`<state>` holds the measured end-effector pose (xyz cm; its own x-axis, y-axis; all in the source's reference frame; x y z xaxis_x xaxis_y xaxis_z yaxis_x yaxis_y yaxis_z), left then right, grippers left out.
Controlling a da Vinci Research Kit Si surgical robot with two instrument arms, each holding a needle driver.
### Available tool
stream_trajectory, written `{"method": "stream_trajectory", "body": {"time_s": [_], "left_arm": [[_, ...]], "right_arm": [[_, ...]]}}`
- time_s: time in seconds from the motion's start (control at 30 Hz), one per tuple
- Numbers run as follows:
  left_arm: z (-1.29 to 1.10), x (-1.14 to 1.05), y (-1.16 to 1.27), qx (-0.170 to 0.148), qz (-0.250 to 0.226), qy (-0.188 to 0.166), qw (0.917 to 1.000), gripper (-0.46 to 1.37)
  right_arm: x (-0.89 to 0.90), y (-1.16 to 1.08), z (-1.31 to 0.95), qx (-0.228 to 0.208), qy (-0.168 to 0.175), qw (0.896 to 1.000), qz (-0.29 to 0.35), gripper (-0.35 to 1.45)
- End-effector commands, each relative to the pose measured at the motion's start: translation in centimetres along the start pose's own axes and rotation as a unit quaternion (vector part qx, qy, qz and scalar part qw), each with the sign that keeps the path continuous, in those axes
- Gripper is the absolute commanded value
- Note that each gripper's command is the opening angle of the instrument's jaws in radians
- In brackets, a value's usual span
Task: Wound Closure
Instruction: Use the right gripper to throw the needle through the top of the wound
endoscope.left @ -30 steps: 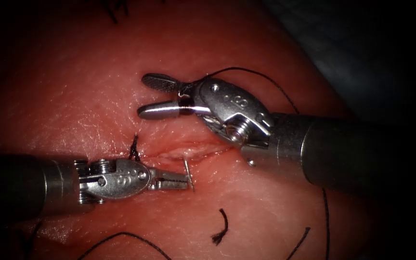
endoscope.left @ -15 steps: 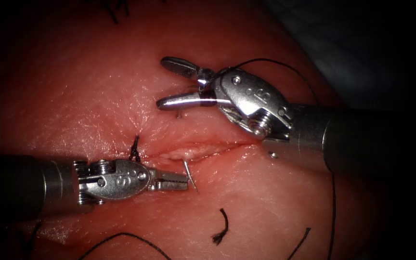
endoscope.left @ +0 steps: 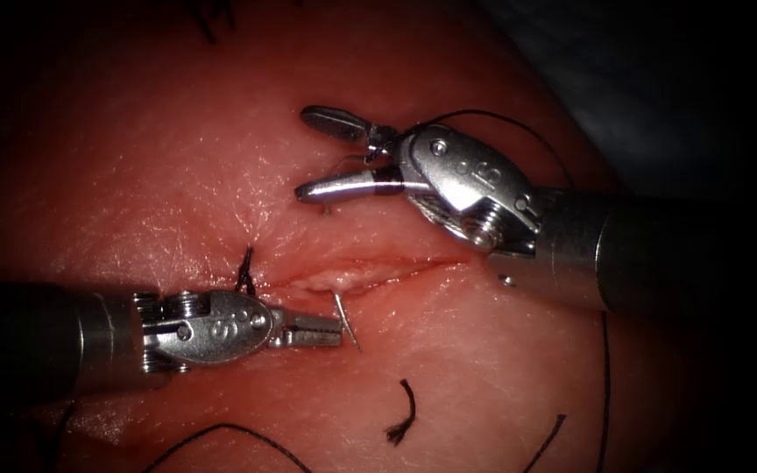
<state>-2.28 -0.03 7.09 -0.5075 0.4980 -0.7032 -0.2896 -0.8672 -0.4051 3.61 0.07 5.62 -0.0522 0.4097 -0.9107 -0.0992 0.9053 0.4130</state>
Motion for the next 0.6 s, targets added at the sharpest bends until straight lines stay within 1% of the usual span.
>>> {"method": "stream_trajectory", "body": {"time_s": [0.03, 0.07, 0.1, 0.13, 0.17, 0.2, 0.23, 0.27, 0.33, 0.43, 0.5, 0.57, 0.6], "left_arm": [[0.0, 0.0, 0.0, -0.002, 0.0, 0.0, 1.0, -0.35], [0.0, 0.0, 0.0, -0.003, 0.0, 0.0, 1.0, -0.35], [0.0, 0.0, 0.0, -0.003, 0.0, 0.0, 1.0, -0.35], [-0.01, 0.0, 0.0, -0.003, 0.0, 0.0, 1.0, -0.35], [-0.01, 0.0, 0.0, -0.003, 0.0, 0.0, 1.0, -0.35], [-0.01, 0.0, 0.0, -0.003, 0.0, 0.0, 1.0, -0.35], [-0.01, 0.0, 0.0, -0.003, 0.0, 0.0, 1.0, -0.35], [-0.01, 0.0, 0.0, -0.003, 0.0, 0.0, 1.0, -0.35], [-0.01, 0.0, 0.0, -0.003, 0.0, 0.0, 1.0, -0.35], [-0.01, 0.0, 0.0, -0.003, 0.0, 0.0, 1.0, -0.35], [-0.01, 0.0, 0.0, -0.003, 0.0, 0.0, 1.0, -0.35], [-0.01, 0.0, 0.0, -0.003, 0.0, 0.0, 1.0, -0.35], [-0.01, 0.0, 0.0, -0.003, 0.0, 0.0, 1.0, -0.35]], "right_arm": [[0.01, 0.02, -0.03, 0.009, -0.013, 1.0, -0.001, -0.35], [0.01, 0.02, -0.03, 0.012, -0.016, 1.0, -0.001, -0.35], [0.01, 0.02, -0.05, 0.018, -0.039, 0.999, 0.003, -0.35], [0.01, 0.01, -0.05, 0.008, -0.062, 0.998, 0.01, -0.35], [0.01, 0.01, -0.06, -0.009, -0.09, 0.996, 0.013, -0.35], [0.01, -0.01, -0.06, -0.041, -0.146, 0.988, 0.031, -0.35], [0.01, -0.01, -0.06, -0.041, -0.146, 0.988, 0.031, -0.35], [0.0, -0.02, -0.06, -0.061, -0.171, 0.982, 0.056, -0.35], [-0.01, -0.03, -0.05, -0.087, -0.196, 0.971, 0.102, -0.35], [-0.02, -0.04, -0.06, -0.121, -0.235, 0.951, 0.162, -0.35], [-0.05, -0.06, -0.06, -0.121, -0.253, 0.94, 0.196, -0.35], [-0.1, -0.1, -0.05, -0.103, -0.272, 0.934, 0.206, -0.35], [-0.14, -0.12, -0.04, -0.098, -0.275, 0.933, 0.212, -0.35]]}}
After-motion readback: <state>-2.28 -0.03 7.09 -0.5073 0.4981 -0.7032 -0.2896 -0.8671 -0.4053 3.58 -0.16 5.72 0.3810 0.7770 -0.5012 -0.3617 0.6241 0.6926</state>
